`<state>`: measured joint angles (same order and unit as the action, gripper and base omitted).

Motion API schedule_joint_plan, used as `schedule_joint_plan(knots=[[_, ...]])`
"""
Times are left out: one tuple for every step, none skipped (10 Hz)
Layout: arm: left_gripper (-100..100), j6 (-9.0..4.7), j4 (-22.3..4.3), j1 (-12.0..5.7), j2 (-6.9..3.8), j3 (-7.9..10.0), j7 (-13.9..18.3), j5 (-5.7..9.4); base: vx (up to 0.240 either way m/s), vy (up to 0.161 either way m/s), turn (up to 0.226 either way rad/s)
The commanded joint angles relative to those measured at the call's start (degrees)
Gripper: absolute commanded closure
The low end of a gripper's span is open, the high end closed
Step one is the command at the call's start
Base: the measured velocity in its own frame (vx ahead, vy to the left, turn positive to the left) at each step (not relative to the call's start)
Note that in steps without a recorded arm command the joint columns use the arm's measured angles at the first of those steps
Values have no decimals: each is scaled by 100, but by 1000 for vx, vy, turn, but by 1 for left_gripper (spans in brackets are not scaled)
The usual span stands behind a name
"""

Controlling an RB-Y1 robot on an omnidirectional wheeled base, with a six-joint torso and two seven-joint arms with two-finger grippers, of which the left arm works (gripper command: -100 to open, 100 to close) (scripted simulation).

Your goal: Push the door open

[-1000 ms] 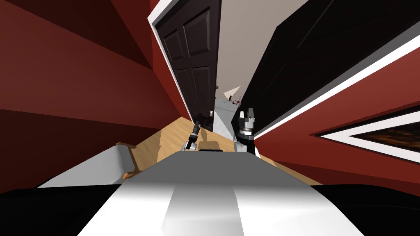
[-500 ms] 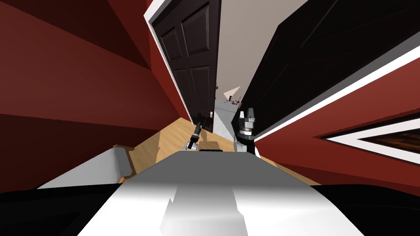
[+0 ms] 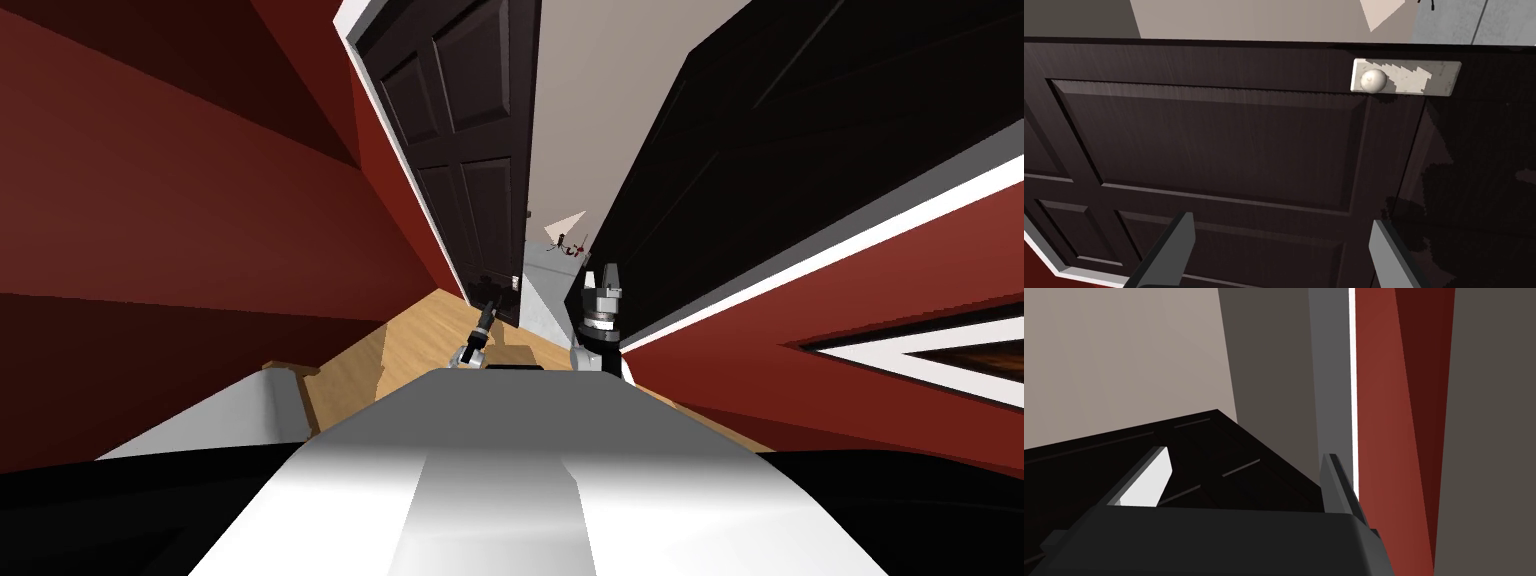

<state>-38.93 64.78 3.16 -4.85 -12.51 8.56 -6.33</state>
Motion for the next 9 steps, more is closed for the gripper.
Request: schedule_joint_plan(knots=[[-100, -42, -215, -96, 12, -54, 14, -12, 105, 0, -13], [-100, -80, -365, -161, 20, -84, 22, -18, 94, 17, -10], [-100, -116, -506, -221, 28, -113, 29, -24, 94, 20, -17], [-100, -151, -641, -280, 38, -140, 36, -29, 93, 13, -14], [-100, -186, -777, -338, 47, -167, 43, -35, 100, 5, -14], [-100, -220, -912, -396, 57, -195, 50, -40, 99, 6, -9], [-100, -255, -1048, -455, 67, -222, 57, -46, 95, 12, -13], [-100, -287, -1171, -507, 77, -247, 63, -51, 96, 1, -17], [-100, -316, -1287, -557, 88, -271, 69, -56, 87, 12, -6]])
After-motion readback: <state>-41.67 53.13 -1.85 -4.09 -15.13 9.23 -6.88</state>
